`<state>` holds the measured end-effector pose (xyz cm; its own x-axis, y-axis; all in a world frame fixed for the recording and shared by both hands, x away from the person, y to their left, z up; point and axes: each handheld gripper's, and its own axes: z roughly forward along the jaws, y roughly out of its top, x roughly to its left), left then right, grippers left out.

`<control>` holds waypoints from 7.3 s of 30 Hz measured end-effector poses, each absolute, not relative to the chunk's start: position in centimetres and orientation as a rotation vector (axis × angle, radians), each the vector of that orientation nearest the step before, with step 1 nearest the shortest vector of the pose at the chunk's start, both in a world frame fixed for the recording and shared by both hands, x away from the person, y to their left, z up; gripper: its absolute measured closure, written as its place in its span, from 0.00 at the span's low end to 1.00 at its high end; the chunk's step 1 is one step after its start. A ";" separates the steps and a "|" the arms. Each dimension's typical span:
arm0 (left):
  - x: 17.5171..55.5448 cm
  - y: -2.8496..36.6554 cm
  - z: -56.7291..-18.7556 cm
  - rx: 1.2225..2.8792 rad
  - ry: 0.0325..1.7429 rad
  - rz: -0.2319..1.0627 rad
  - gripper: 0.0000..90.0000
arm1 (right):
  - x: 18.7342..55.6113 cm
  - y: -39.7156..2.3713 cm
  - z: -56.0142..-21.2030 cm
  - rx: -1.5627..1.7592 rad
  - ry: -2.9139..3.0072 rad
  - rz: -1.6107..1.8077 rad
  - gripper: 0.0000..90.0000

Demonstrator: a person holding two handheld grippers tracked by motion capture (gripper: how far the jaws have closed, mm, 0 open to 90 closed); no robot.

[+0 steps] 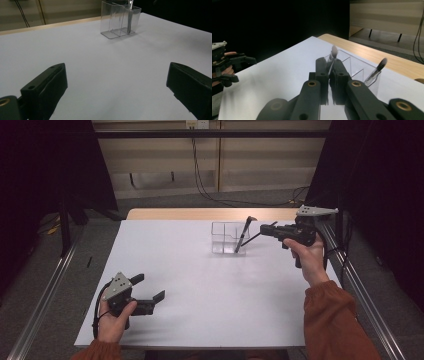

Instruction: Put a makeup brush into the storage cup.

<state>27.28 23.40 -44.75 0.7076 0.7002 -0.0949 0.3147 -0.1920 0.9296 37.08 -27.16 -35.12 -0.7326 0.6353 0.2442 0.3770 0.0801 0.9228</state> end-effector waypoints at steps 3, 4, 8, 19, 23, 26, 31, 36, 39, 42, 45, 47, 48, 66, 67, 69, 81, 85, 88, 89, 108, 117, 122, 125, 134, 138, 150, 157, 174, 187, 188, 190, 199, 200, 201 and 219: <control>27.2 23.4 -44.7 1.787 0.798 0.429 0.04 | 37.4 -27.4 -34.7 1.032 2.128 1.696 0.95; 27.3 23.4 -44.7 1.787 0.797 0.430 0.04 | 37.5 -27.4 -34.6 1.032 2.129 1.691 0.95; 27.2 23.3 -44.7 1.788 0.793 0.430 0.04 | 38.0 -27.3 -34.3 1.035 2.134 1.665 0.95; 27.1 23.0 -44.7 1.792 0.770 0.426 0.04 | 39.8 -26.6 -34.0 1.064 2.158 1.508 0.95; 27.1 23.1 -44.6 1.794 0.770 0.432 0.04 | 40.6 -26.4 -33.9 1.082 2.157 1.507 0.95; 27.1 23.1 -44.6 1.796 0.772 0.434 0.04 | 41.2 -26.1 -33.7 1.093 2.171 1.461 0.95; 27.1 23.2 -44.6 1.794 0.781 0.436 0.04 | 42.0 -25.7 -33.9 1.125 2.193 1.412 0.95; 27.1 23.2 -44.6 1.794 0.786 0.437 0.03 | 42.6 -25.2 -34.5 1.141 2.210 1.389 0.95; 27.2 23.2 -44.6 1.803 0.780 0.440 0.03 | 42.9 -25.0 -34.6 1.143 2.208 1.393 0.95; 27.1 23.2 -44.6 1.798 0.780 0.436 0.03 | 43.3 -24.9 -35.0 1.153 2.216 1.376 0.95; 27.1 23.2 -44.6 1.797 0.785 0.437 0.03 | 43.7 -24.9 -35.4 1.169 2.219 1.368 0.95; 27.1 23.3 -44.6 1.801 0.789 0.437 0.03 | 43.8 -24.9 -35.6 1.177 2.222 1.371 0.95; 27.1 23.2 -44.6 1.802 0.788 0.437 0.03 | 43.9 -24.9 -35.7 1.175 2.223 1.369 0.95; 27.1 23.3 -44.6 1.801 0.785 0.431 0.03 | 44.6 -23.9 -37.2 1.195 2.263 1.359 0.95; 27.1 23.3 -44.6 1.805 0.787 0.434 0.03 | 44.6 -23.9 -37.3 1.196 2.264 1.357 0.95; 27.1 23.3 -44.6 1.804 0.786 0.433 0.03 | 44.6 -23.9 -37.5 1.199 2.263 1.357 0.95; 27.2 23.5 -44.6 1.804 0.793 0.454 0.03 | 44.7 -23.5 -38.1 1.197 2.254 1.343 0.95; 27.2 23.6 -44.6 1.806 0.794 0.460 0.03 | 44.8 -23.4 -38.3 1.196 2.261 1.338 0.95; 27.2 23.6 -44.6 1.807 0.793 0.460 0.03 | 44.8 -23.3 -38.5 1.199 2.261 1.338 0.95; 27.2 23.6 -44.6 1.807 0.792 0.460 0.03 | 44.8 -23.3 -38.6 1.194 2.261 1.332 0.95; 27.2 23.5 -44.6 1.809 0.790 0.451 0.03 | 44.4 -24.2 -40.1 1.227 2.180 1.408 0.88; 27.2 23.5 -44.6 1.809 0.788 0.453 0.03 | 44.2 -24.4 -40.4 1.237 2.140 1.428 0.78; 27.2 23.5 -44.6 1.810 0.786 0.453 0.03 | 44.1 -24.3 -40.4 1.230 2.137 1.439 0.73; 27.2 23.5 -44.6 1.811 0.785 0.453 0.03 | 44.1 -24.3 -40.4 1.231 2.125 1.442 0.69; 27.2 23.5 -44.6 1.811 0.786 0.453 0.03 | 44.3 -24.1 -40.6 1.207 2.181 1.479 0.94; 27.2 23.5 -44.6 1.810 0.786 0.453 0.03 | 44.4 -24.0 -40.6 1.218 2.185 1.478 0.94; 27.2 23.5 -44.6 1.812 0.785 0.453 0.03 | 44.3 -23.8 -40.6 1.209 2.142 1.474 0.70; 27.2 23.5 -44.6 1.810 0.786 0.451 0.03 | 43.8 -24.1 -40.3 1.228 2.090 1.481 0.40; 27.6 23.4 -44.6 1.802 0.793 0.455 0.03 | 41.5 -24.9 -41.1 1.186 2.047 1.524 0.00; 27.8 23.6 -44.5 1.787 0.809 0.461 0.03 | 39.4 -26.0 -41.5 1.201 2.001 1.499 0.01; 27.8 23.6 -44.5 1.787 0.807 0.464 0.03 | 39.2 -26.1 -41.6 1.199 1.998 1.502 0.01; 27.7 23.7 -44.5 1.792 0.806 0.466 0.03 | 38.9 -26.1 -41.7 1.198 1.997 1.496 0.01; 27.4 24.0 -44.4 1.783 0.793 0.468 0.03 | 37.4 -26.2 -42.3 1.200 1.974 1.504 0.01; 27.4 24.0 -44.4 1.782 0.795 0.466 0.03 | 37.3 -26.2 -42.3 1.199 1.977 1.507 0.01; 27.4 24.0 -44.4 1.781 0.798 0.468 0.03 | 37.2 -26.1 -42.3 1.193 1.982 1.504 0.01; 27.3 24.3 -44.3 1.781 0.796 0.473 0.03 | 33.6 -26.1 -42.4 1.133 1.950 1.499 0.01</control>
<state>27.28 24.25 -44.30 0.6972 0.7142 -0.0619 0.2870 -0.1989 0.9371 33.55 -26.08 -42.42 -0.5737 0.8071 0.1394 0.3420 0.0815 0.9361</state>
